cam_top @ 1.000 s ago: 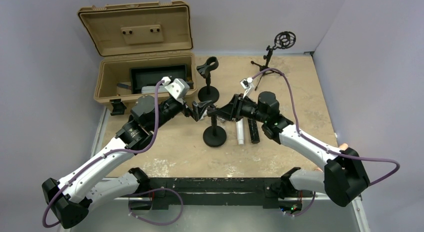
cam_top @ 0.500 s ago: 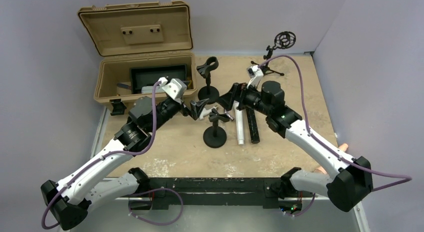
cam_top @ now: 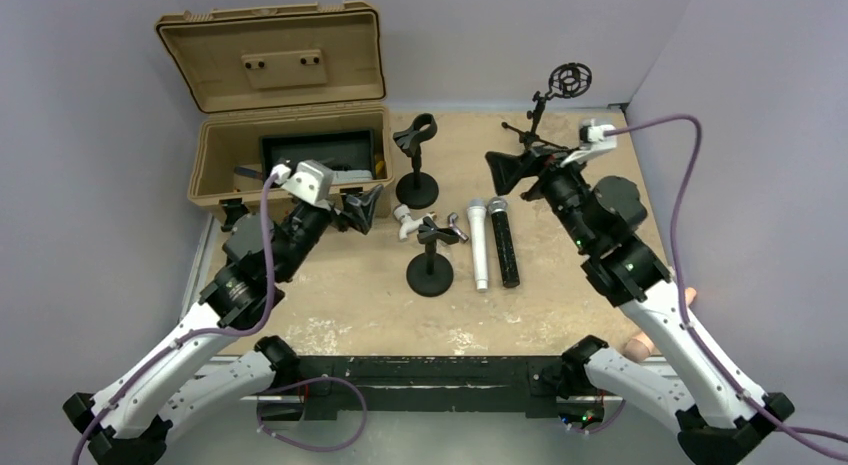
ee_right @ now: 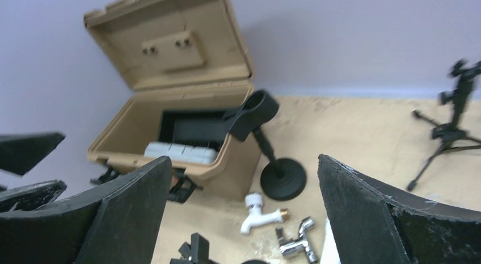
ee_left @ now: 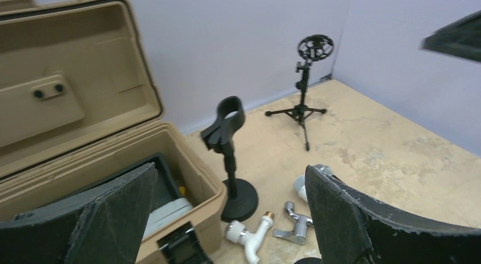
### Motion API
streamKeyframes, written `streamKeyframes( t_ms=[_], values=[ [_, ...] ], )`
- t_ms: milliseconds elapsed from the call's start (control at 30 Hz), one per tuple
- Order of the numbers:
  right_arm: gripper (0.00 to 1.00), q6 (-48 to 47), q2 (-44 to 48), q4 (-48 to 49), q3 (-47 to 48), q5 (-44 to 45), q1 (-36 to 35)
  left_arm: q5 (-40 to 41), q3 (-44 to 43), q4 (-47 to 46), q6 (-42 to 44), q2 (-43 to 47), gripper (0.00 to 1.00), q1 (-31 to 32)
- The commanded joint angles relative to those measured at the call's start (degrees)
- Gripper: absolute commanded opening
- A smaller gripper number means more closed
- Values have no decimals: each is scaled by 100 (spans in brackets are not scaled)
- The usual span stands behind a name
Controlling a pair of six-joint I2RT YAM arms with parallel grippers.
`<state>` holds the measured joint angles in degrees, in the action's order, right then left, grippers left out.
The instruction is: Remove the microphone from the stand
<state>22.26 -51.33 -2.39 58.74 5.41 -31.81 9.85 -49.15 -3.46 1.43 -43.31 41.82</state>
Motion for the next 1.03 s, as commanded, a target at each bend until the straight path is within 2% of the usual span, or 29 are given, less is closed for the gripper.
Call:
streamKeyframes(
  t_ms=[0,267,433,767,833,933,1000],
  values=[
    [99,-465,645,97,245,1207,9,1134,-257,618,140,543,100,14],
    [99,-812,1365,427,194,2137,12,2628,-258,1346,108,1585,100,11],
    [99,-698,1535,400,195,2315,8,2808,-167,1547,32,1946,100,11],
    [99,-536,2024,615,6,2210,8,2865,-116,1622,39,2063,100,10],
    [99,-484,2058,502,22,2410,9,2865,-105,1593,56,2063,100,12],
    [99,-728,2136,482,-142,2020,8,2850,-108,1590,56,2059,100,13],
    [99,-503,2128,288,-66,2171,9,2842,-102,1625,22,2086,100,10]
  ],
)
